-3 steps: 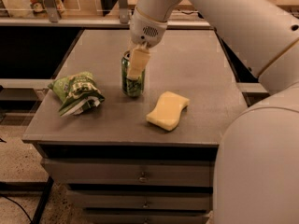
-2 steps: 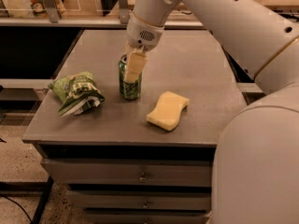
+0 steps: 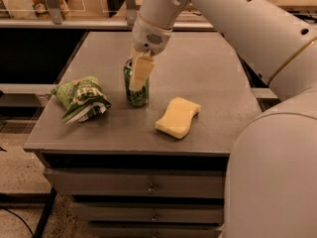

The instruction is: Move green can near green jalapeno chip bag

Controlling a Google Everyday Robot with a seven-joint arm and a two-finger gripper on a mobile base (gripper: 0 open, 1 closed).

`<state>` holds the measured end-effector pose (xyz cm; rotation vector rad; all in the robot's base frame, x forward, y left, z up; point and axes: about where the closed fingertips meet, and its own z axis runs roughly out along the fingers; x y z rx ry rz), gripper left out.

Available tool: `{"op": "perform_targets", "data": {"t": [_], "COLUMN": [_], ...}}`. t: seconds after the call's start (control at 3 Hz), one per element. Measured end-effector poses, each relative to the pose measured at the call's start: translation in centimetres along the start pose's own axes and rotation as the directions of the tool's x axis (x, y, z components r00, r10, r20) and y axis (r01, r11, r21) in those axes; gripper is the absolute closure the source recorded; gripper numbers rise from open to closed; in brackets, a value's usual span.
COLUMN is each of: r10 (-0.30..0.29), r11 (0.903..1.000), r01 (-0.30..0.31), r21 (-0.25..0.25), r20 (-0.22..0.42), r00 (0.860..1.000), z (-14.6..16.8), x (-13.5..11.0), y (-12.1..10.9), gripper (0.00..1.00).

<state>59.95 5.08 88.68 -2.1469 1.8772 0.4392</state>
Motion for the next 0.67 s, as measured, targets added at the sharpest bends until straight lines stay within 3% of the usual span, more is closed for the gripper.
{"op": "perform_targets", "data": {"t": [0.33,0.67], "r10": [-0.001,-0.001], "r11": [1.0000,1.0000], "r01": [0.001,0.001], "r21": [0.007,0.007], "r20": [0.005,0.005], "r00": [1.000,1.000], "z": [0.21,0.21], "x": [-0.20,-0.20], "y": [-0.28,-0.29], "gripper": [0.00,0.00]}}
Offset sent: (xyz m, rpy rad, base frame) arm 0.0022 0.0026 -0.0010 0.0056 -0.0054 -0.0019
